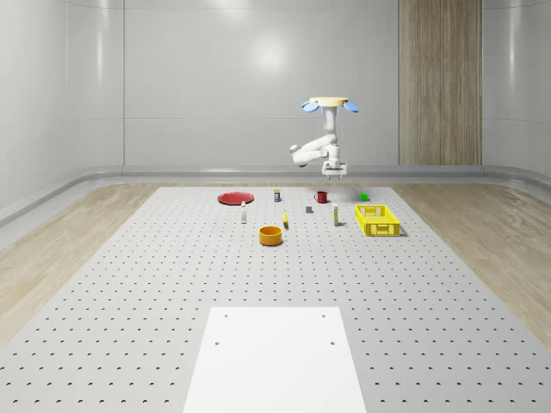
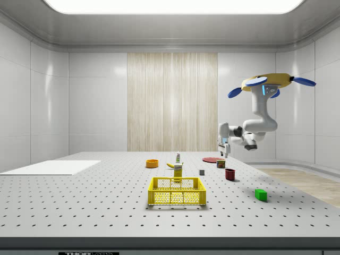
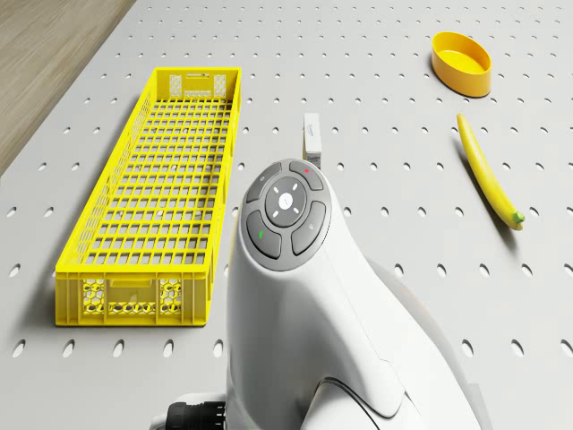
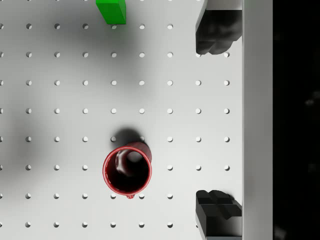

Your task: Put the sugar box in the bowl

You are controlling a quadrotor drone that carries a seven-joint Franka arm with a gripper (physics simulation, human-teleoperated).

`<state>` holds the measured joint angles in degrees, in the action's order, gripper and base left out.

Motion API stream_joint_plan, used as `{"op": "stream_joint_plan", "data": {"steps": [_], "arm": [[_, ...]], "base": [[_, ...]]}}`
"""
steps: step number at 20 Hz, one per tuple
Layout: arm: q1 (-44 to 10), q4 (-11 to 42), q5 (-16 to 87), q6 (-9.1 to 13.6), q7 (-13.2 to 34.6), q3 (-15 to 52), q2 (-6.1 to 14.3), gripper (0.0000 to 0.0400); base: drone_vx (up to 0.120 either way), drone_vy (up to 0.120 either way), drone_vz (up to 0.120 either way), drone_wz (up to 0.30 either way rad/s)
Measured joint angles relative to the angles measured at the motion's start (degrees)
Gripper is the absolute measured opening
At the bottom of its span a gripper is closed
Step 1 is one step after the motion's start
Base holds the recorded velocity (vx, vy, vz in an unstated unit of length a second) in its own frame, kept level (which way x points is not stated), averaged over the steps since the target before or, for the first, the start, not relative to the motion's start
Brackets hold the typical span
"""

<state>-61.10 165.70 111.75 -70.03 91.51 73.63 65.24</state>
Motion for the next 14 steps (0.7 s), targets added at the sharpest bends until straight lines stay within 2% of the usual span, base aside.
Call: {"op": "stream_joint_plan", "data": {"steps": [2, 9, 11, 14], "arm": [[-0.23, -0.04, -0.31, -0.51, 0.21, 0.20, 0.59, 0.0400], [-0.94, -0.18, -1.35, -2.30, 0.88, 0.85, 2.58, 0.0400], [-1.12, -0.22, -1.63, -2.80, 1.05, 1.01, 3.12, 0.0400], [-1.38, -0.28, -2.04, -3.54, 1.29, 1.25, 3.93, 0.0400]], "base": [[0.120, 0.000, -0.020, 0.000], [0.120, 0.000, -0.120, 0.000], [0.120, 0.000, 0.000, 0.000], [0.120, 0.000, -0.120, 0.000]]}}
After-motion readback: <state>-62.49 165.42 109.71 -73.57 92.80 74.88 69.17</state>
